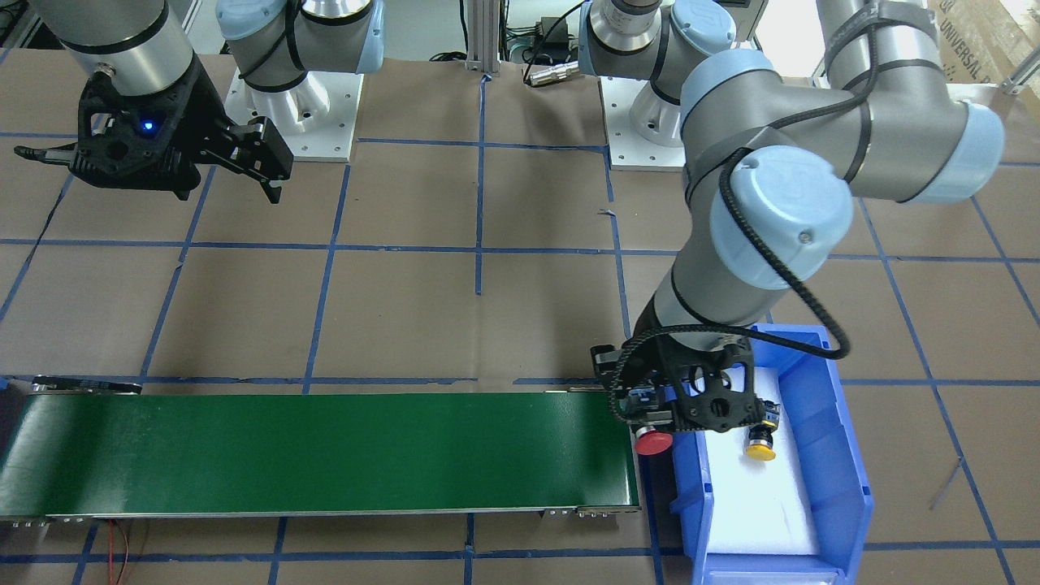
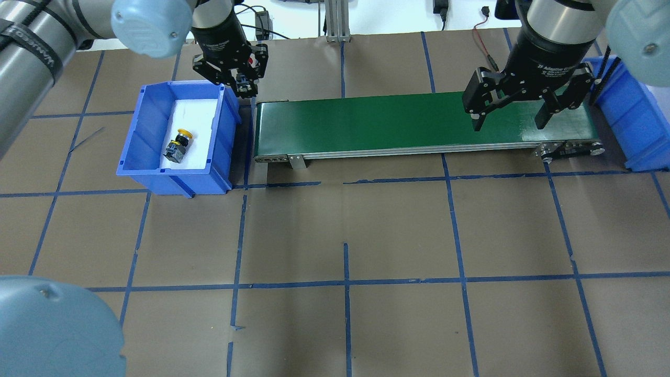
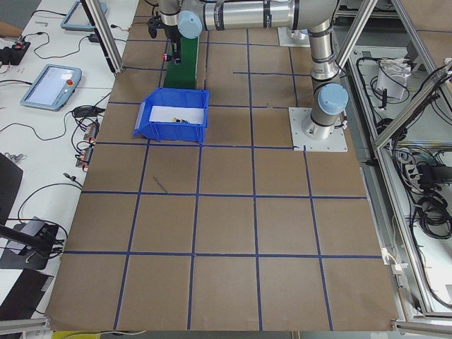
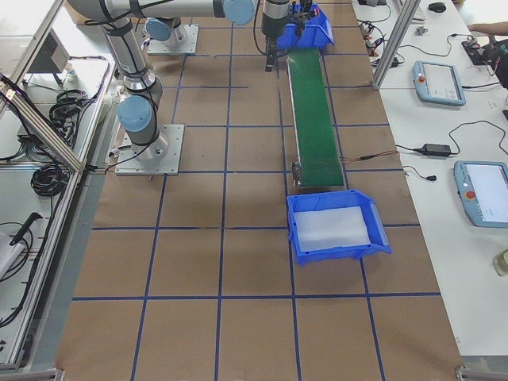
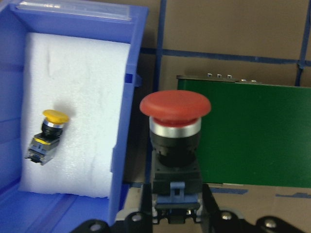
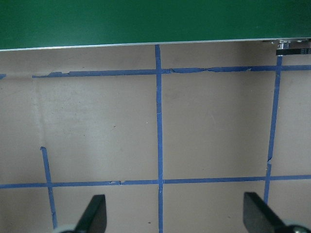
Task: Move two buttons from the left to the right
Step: 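Lift the red button and carry it over the green conveyor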
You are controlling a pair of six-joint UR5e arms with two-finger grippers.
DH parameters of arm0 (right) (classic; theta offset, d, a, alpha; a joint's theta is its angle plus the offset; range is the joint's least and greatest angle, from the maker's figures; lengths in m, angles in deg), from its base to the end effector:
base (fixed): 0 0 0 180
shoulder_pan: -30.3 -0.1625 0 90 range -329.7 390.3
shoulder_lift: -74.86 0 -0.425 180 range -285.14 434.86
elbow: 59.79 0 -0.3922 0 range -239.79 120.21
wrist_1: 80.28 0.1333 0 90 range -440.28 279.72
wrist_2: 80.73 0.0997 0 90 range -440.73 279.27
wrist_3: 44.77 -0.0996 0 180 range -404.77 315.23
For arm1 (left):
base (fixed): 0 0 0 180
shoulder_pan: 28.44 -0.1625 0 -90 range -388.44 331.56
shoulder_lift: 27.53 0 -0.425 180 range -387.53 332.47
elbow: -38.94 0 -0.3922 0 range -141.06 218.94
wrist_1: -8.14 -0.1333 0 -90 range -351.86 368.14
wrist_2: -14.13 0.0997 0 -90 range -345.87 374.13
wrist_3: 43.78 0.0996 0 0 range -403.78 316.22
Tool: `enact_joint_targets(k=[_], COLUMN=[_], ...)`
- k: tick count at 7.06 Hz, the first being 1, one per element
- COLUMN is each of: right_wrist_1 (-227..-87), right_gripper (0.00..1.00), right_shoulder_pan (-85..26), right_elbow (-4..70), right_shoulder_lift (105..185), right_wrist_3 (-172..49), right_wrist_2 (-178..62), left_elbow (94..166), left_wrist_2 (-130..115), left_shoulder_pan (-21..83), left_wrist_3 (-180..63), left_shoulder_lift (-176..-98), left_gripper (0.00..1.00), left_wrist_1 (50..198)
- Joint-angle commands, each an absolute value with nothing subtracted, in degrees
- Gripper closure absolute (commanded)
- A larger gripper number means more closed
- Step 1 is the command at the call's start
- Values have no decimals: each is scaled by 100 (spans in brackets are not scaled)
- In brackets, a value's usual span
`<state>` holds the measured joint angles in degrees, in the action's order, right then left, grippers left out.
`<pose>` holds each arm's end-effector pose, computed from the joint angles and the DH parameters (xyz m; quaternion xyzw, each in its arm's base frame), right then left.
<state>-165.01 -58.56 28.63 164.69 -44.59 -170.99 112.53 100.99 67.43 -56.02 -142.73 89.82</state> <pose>0.1232 -0.4887 0.4911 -0.0083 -0.9994 -0.0337 0.0019 -0.2063 -0.6497 0.3869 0.0557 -0.9981 -0.0084 0.0264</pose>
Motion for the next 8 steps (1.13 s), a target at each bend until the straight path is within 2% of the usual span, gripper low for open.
enact_joint_targets(k=[1,7,8], right_wrist_1=[-16501,-16501,-16501], right_gripper=[0,0,0], right_shoulder_pan=[-5856,-5856,-5856], right_elbow=[2863,2863,2863], right_shoulder_lift=[16468,16468,16468], right_wrist_3=[-4459,-4459,-4459], right_wrist_2=[-17099,-17099,-17099], left_elbow=[11259,11259,11259], left_wrist_2=[9974,9982,10000], left_shoulder_pan=[7182,7430,7430], left_wrist_3=[-6064,-6417,-6426], left_shoulder_lift=[-14617,-15286,-15295], left_gripper=[67,65,39], left_wrist_1=[8604,7793,7793])
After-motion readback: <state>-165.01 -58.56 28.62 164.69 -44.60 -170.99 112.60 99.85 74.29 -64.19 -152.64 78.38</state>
